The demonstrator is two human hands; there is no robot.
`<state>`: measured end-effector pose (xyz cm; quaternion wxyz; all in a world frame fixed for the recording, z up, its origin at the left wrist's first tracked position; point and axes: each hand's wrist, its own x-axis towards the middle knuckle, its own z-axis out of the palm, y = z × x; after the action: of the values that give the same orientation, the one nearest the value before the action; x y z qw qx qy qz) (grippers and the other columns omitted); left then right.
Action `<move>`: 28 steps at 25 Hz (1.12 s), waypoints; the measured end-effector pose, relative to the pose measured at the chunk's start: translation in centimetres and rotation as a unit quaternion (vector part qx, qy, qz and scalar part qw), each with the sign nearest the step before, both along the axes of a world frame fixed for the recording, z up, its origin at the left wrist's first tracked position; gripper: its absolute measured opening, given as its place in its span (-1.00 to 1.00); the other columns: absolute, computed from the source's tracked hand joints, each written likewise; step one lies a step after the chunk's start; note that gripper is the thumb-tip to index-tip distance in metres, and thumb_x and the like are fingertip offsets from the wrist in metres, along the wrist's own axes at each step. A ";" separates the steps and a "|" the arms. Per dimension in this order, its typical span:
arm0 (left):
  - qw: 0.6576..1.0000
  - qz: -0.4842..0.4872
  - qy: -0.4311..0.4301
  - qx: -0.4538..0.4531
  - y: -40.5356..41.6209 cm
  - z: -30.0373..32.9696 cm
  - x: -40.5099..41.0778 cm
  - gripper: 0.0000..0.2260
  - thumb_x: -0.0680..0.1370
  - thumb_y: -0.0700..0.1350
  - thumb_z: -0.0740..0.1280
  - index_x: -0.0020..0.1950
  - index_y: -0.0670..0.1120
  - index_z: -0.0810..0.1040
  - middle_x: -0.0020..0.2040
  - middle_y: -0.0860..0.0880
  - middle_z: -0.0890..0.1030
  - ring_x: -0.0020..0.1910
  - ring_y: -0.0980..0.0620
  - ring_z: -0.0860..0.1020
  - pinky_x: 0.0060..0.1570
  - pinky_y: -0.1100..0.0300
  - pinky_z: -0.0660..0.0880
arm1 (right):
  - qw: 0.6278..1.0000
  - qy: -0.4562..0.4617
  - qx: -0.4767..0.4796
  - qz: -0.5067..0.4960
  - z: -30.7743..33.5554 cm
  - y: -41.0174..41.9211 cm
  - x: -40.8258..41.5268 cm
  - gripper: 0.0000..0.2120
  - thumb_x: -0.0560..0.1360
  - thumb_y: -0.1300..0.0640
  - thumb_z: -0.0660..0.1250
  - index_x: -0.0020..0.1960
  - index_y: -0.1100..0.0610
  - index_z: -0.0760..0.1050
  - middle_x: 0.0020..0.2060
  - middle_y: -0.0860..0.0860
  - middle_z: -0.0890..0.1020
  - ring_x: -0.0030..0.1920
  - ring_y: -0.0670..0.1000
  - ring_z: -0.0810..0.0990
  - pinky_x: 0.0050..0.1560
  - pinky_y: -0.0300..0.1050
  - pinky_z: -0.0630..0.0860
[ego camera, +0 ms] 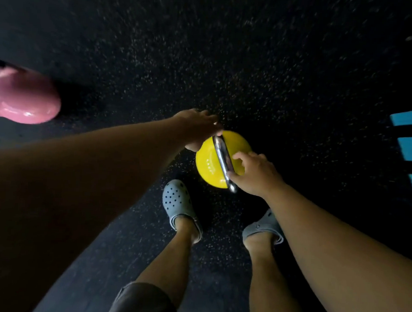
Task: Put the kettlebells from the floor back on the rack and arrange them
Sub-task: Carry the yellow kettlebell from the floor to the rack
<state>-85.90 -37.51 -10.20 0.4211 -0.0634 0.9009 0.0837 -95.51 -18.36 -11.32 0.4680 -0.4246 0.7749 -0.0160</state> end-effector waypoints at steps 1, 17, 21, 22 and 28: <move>1.000 -0.013 0.009 0.006 0.2 -1.8 0.6 -0.30 0.45 -0.16 0.37 0.53 0.08 0.15 0.48 -0.10 0.26 0.42 -0.16 0.29 0.26 -0.10 0.41 | 1.000 -0.008 0.013 -0.002 -1.4 0.4 1.2 -0.51 0.40 -0.19 0.39 0.17 0.10 0.43 0.13 0.12 0.56 0.20 0.27 0.45 0.05 0.08 0.44; 0.982 0.046 0.073 0.169 -1.8 -0.1 -8.8 -0.81 0.41 0.03 0.41 -0.06 -0.05 0.63 -0.27 0.00 0.61 -0.29 -0.01 0.56 -0.34 0.17 0.47 | 0.991 0.024 0.018 -0.131 1.7 -3.7 -8.9 -0.82 0.27 0.06 0.44 -0.29 0.17 0.54 -0.30 0.13 0.61 -0.23 0.16 0.58 -0.33 -0.16 0.33; 0.973 0.060 0.128 0.180 -5.4 6.6 -15.6 -0.80 0.39 0.03 0.41 -0.09 -0.06 0.64 -0.25 -0.03 0.66 -0.31 0.01 0.59 -0.32 0.12 0.54 | 0.978 0.084 -0.018 -0.190 8.3 -7.0 -14.4 -0.81 0.24 0.09 0.43 -0.42 0.10 0.42 -0.44 0.05 0.51 -0.33 0.14 0.57 -0.49 -0.26 0.21; 0.973 0.042 0.146 0.173 -6.6 8.6 -18.0 -0.80 0.40 0.04 0.41 -0.12 -0.07 0.63 -0.27 -0.02 0.64 -0.32 0.00 0.57 -0.36 0.15 0.50 | 0.971 0.100 -0.033 -0.216 10.0 -7.8 -16.1 -0.81 0.23 0.09 0.43 -0.42 0.12 0.44 -0.47 0.04 0.50 -0.35 0.15 0.57 -0.51 -0.26 0.22; 0.971 -0.048 0.207 0.111 -12.3 19.4 -32.2 -0.80 0.43 0.03 0.38 -0.15 -0.09 0.59 -0.28 -0.03 0.57 -0.27 -0.07 0.57 -0.41 0.19 0.34 | 0.933 0.211 -0.124 -0.265 18.8 -13.2 -27.4 -0.73 0.26 0.01 0.44 -0.21 0.22 0.64 -0.32 0.23 0.65 -0.23 0.25 0.65 -0.38 -0.08 0.37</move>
<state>-118.07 -49.82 9.23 0.2338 0.0457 0.9554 0.1744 -122.91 -31.52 7.51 0.2163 -0.2526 0.9318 -0.1456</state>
